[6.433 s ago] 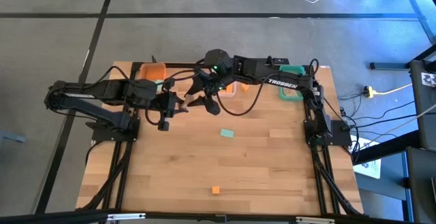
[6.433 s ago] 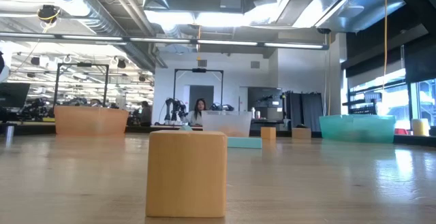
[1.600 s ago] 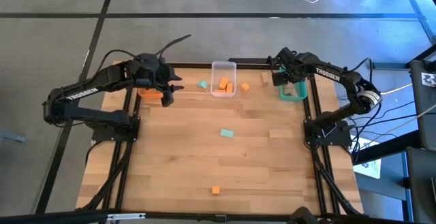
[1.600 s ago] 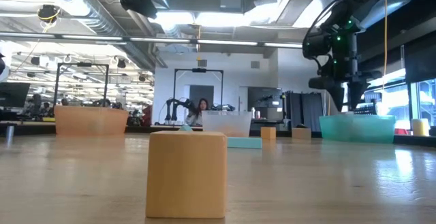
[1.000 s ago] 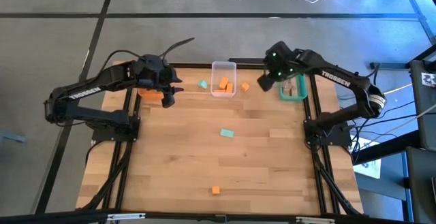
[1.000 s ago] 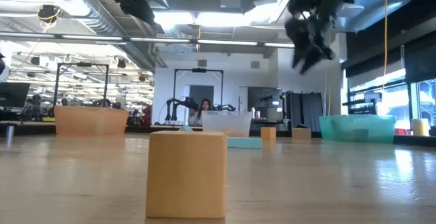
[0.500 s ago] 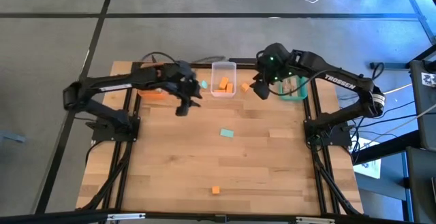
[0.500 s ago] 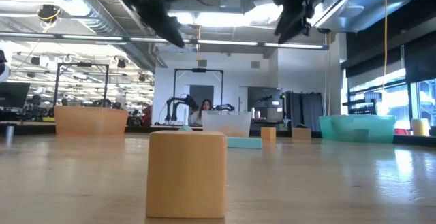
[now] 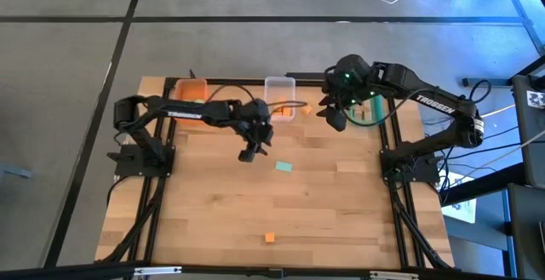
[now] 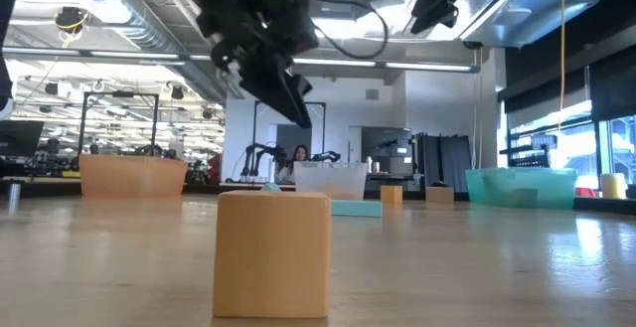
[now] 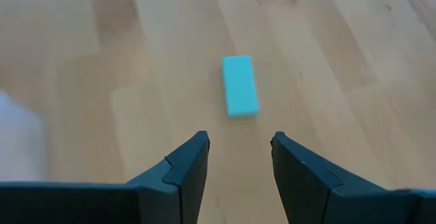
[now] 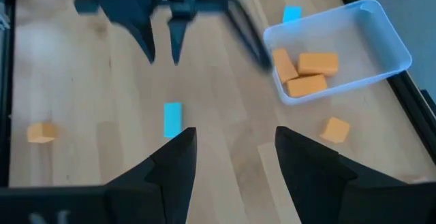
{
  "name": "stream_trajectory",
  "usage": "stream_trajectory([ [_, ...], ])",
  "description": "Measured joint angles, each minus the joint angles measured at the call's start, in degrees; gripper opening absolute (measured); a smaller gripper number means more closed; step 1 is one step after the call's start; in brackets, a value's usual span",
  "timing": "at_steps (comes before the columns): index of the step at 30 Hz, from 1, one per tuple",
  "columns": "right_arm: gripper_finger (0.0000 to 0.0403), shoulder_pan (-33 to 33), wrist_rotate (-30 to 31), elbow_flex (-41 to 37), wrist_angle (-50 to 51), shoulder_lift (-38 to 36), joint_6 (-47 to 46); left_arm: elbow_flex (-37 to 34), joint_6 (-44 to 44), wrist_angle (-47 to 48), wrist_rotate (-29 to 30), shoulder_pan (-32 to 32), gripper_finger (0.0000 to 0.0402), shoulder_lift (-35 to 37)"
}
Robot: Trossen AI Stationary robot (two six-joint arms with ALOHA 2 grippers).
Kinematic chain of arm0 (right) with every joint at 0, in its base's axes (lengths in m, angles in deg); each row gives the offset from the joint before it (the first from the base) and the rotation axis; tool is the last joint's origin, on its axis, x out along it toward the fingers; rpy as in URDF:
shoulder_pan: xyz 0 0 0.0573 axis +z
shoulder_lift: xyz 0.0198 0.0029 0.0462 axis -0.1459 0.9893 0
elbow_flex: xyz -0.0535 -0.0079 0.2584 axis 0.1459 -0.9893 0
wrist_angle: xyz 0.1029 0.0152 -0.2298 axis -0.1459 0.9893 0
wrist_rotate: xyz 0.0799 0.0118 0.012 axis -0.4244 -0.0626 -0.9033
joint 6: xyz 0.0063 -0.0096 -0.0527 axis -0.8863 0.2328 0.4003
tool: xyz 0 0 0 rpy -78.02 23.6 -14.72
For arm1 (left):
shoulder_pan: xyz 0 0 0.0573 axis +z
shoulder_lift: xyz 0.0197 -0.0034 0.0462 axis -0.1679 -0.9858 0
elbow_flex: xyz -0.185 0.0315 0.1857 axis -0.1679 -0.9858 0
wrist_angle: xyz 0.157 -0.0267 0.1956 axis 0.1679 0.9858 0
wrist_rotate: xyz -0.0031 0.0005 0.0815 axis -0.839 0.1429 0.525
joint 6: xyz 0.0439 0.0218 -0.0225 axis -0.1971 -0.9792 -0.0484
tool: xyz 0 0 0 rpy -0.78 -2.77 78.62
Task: Sort & place blocks by color
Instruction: Put the blue block into the orange bin
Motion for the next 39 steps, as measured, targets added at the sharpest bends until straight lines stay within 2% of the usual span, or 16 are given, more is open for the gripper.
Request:
stream_trajectory([
  [6,0.02,1.0,0.0,0.0,-0.4,-2.7,-0.6,0.0,-1.6,-6.7,-0.5,-3.9,0.0151,-5.4],
  [12,0.02,1.1,0.4,0.0,-0.3,-5.4,-3.1,0.0,-1.7,-11.8,-2.1,-4.9,0.0151,-7.4],
  [23,0.02,1.1,0.5,0.0,-0.3,-9.7,-1.4,0.0,0.5,-17.4,2.6,-7.8,0.0151,-11.7],
  [29,0.02,1.1,0.2,0.0,-0.3,-10.0,-1.2,0.0,0.7,-19.3,9.7,-9.6,0.0151,-13.7],
  [39,0.02,1.1,0.1,0.0,-0.3,-10.0,0.0,0.0,3.6,-21.5,9.5,-9.7,0.0151,-14.9],
])
